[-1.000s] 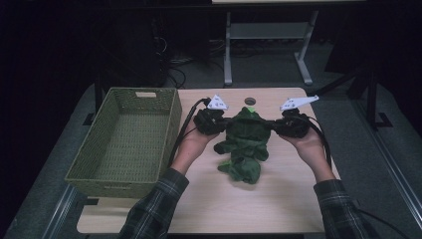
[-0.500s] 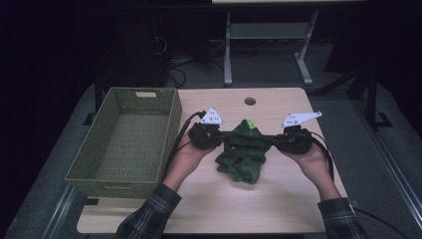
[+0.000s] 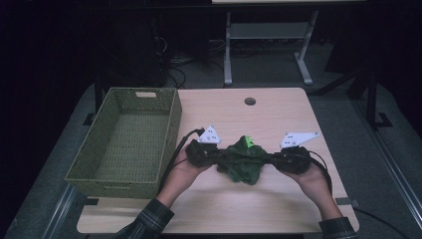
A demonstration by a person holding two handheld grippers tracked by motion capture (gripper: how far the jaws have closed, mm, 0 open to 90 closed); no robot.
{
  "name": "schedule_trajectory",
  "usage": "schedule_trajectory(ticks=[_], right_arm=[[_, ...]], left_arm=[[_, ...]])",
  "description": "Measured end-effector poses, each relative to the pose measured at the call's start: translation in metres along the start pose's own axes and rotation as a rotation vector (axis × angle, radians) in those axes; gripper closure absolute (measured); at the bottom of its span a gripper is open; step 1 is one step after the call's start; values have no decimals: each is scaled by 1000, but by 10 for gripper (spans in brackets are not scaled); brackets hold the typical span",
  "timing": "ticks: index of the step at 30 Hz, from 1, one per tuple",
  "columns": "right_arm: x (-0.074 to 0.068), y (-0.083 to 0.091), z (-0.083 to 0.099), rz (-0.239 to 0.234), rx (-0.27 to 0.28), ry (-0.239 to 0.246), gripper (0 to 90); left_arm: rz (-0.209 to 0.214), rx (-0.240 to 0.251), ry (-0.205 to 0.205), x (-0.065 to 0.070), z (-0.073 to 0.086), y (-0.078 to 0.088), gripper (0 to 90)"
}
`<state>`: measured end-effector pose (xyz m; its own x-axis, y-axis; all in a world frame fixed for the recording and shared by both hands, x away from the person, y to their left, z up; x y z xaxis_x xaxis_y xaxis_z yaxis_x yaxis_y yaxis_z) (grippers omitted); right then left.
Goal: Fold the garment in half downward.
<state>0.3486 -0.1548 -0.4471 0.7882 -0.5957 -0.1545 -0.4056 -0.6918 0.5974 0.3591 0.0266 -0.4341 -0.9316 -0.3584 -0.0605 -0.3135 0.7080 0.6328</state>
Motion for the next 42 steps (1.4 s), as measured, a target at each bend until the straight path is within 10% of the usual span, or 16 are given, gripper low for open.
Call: schedule_trajectory(ticks=[36,42], right_arm=[[-22,-38,72,-70,-176,-61,864],[-26,-35,71,-71,-175,-77,709]], left_arm=[[99,-158,-33,36,65,-53,869],[97,-153,-33,41,64,-50,789]])
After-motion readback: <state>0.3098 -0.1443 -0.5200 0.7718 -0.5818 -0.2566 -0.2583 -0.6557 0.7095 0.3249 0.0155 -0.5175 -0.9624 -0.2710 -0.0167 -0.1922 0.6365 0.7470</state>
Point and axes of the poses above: each handheld gripper's, and its own axes: y roughly backward along the jaws, z roughly out of its underside, x roughly to its right, the point moved 8 cm from there along -y, roughly forward along the jaws, and after that the axes turned 5 degrees about -y, right-handed, at the moved point
